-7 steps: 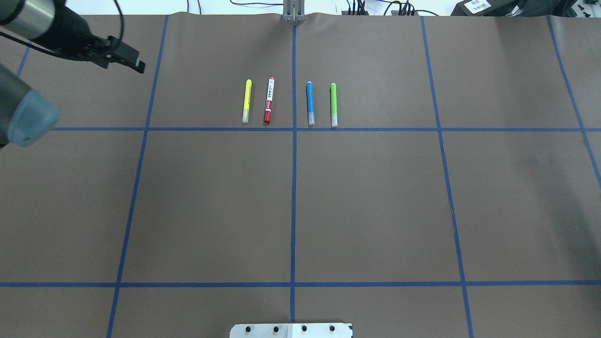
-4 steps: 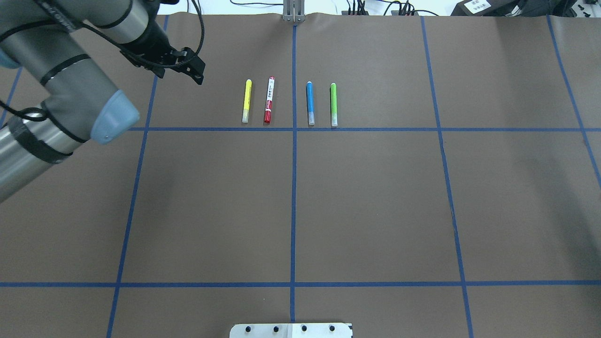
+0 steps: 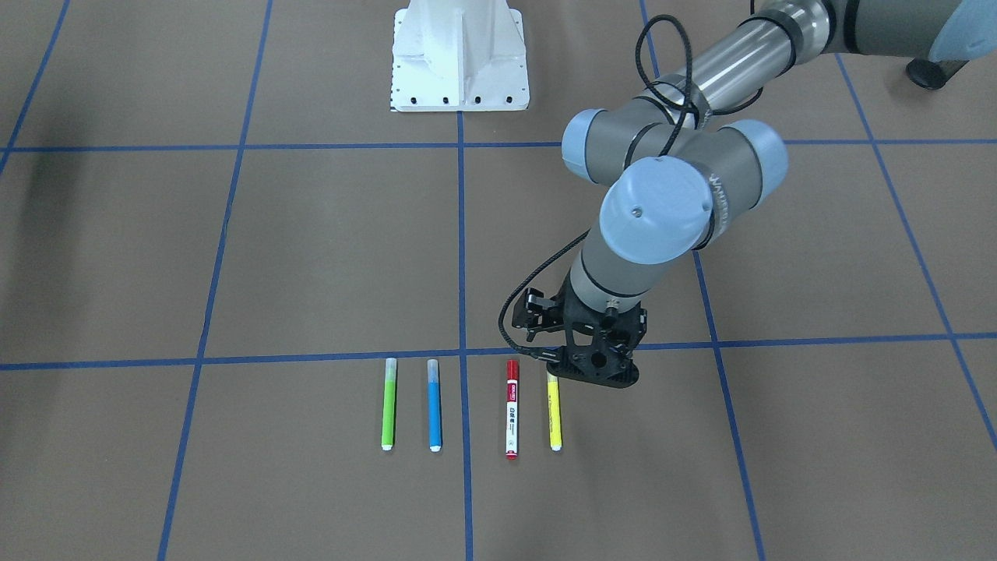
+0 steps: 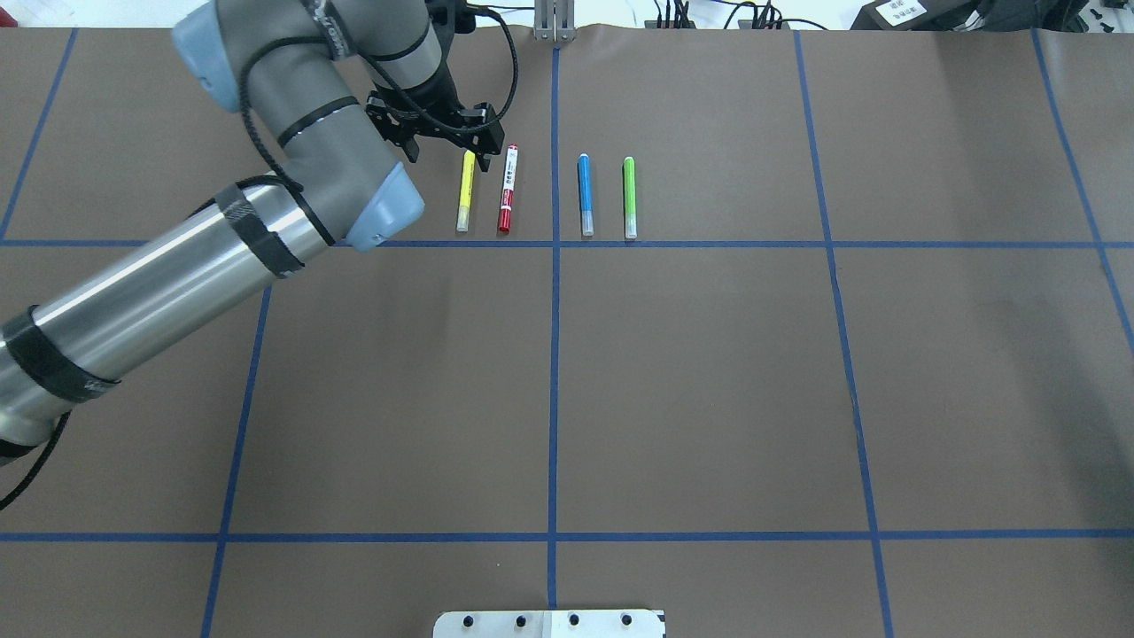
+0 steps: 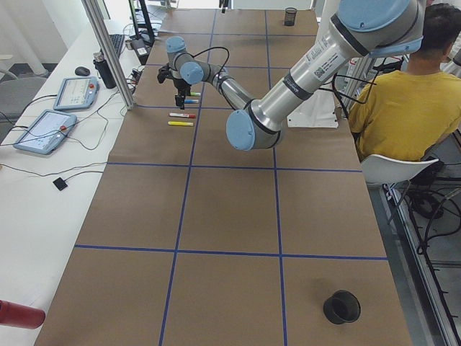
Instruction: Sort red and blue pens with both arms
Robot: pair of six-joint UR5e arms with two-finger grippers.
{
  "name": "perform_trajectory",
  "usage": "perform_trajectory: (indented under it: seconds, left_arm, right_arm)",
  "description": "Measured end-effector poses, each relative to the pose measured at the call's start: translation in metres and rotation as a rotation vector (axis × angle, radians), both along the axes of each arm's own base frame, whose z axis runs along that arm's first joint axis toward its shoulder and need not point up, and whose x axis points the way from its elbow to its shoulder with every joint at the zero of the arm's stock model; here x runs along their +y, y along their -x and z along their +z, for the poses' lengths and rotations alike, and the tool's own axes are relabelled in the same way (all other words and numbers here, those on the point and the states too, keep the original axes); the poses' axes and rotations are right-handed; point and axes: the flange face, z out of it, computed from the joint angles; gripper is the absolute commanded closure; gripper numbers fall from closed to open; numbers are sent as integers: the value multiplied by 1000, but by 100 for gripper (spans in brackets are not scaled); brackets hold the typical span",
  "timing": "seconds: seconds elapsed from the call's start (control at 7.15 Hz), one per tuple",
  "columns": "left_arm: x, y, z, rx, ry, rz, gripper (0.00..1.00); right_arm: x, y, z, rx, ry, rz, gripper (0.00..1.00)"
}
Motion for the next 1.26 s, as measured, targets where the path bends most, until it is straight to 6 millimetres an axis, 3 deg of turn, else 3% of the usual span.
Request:
perform_trajectory:
  seconds: [0.28, 0.42, 0.56, 0.7, 0.84, 1.26]
  left_arm:
    - [6, -64, 7, -39, 0, -67, 5]
    - [11, -89, 19, -39, -29, -95, 14]
    - [15, -104, 26, -40, -48, -108, 37]
    - [20, -112, 28, -39, -56, -108, 50]
    - [23, -117, 29, -39, -59, -105, 55]
    - [28, -122, 31, -40, -59, -98, 56]
  right_arm:
    - [0, 1, 1, 2, 2, -1, 0]
    - [0, 2, 2, 4, 3, -2, 0]
    - [0, 2, 4, 5, 6, -3, 0]
    - [0, 2, 5, 5, 9, -4, 0]
    - [0, 3, 6, 5, 11, -5, 0]
    - [-1, 3, 8, 6, 15, -5, 0]
